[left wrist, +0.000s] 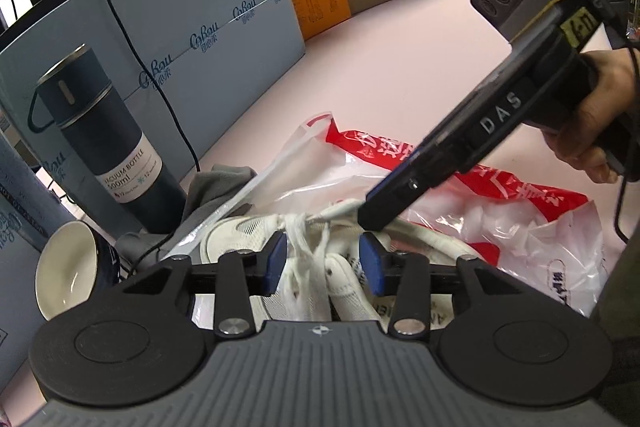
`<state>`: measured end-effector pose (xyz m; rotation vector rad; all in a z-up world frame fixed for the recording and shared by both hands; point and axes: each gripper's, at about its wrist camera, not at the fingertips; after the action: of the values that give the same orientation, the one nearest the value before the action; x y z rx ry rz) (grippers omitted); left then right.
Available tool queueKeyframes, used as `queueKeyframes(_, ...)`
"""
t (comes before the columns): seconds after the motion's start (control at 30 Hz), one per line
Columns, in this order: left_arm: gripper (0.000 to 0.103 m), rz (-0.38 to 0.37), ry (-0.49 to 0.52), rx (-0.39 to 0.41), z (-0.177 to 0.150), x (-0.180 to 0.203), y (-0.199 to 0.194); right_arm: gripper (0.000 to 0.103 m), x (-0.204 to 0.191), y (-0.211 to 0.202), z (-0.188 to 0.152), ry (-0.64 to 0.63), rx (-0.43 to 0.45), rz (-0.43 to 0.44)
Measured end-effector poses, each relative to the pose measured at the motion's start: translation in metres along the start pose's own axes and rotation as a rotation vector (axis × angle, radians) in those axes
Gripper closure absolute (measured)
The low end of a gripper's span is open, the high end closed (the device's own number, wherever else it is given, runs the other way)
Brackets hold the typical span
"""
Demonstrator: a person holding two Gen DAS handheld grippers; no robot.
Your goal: Lace up shoes with both hands
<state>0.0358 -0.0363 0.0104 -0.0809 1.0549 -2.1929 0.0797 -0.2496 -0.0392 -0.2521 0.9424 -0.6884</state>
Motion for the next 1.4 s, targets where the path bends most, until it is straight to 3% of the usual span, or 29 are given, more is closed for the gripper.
queueKeyframes(0.1,0.067,-0.018,-0.038,-0.01,-0.002,-0.001,0.003,0.071,-0.001,-0.001,0.0,0.001,0.007,0.002)
queueKeyframes(0.23,0.088,-0.011,-0.072,0.006,-0.003,-0.001,0.006,0.07,-0.002,0.0,0.0,0.002,0.011,0.01)
queueKeyframes(0.47,0.09,0.011,-0.055,0.026,-0.002,0.004,0.007,0.068,-0.007,0.0,-0.002,0.008,0.024,0.048)
queueKeyframes(0.67,0.093,0.07,-0.116,0.056,0.001,0.007,0.009,0.067,0.0,-0.003,-0.004,0.093,0.042,0.09)
queueKeyframes(0.7,0.09,0.091,-0.131,0.064,0.001,0.008,0.006,0.065,0.002,-0.005,-0.005,0.102,0.044,0.094)
queueKeyframes(0.77,0.074,0.134,-0.162,0.08,0.0,0.01,0.0,0.06,0.002,-0.009,-0.006,0.102,0.055,0.089)
queueKeyframes(0.83,0.047,0.188,-0.209,0.11,-0.004,0.014,-0.01,0.051,0.003,-0.015,-0.007,0.104,0.073,0.08)
queueKeyframes(0.9,0.046,0.182,-0.254,0.139,-0.006,0.017,-0.02,0.043,0.008,-0.022,-0.009,0.134,0.112,0.078)
queueKeyframes(1.13,0.048,0.079,-0.355,0.134,0.003,0.035,-0.024,0.042,0.045,-0.023,-0.008,0.395,0.155,0.197)
queueKeyframes(1.27,0.047,0.049,-0.471,0.092,0.003,0.039,-0.009,0.042,0.049,-0.01,-0.001,0.474,0.102,0.251)
queueKeyframes(1.4,0.048,0.075,-0.593,0.074,0.002,0.035,0.005,0.043,0.045,0.005,0.009,0.493,0.05,0.241)
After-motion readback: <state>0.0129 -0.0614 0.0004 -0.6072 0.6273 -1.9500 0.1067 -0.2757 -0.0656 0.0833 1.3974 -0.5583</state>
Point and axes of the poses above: each gripper's, at about its wrist camera, not at the fingertips, and y roughly the way its jaws point, x to its right, z to its top, and after that the axes turned 1 degree about -x, right-handed
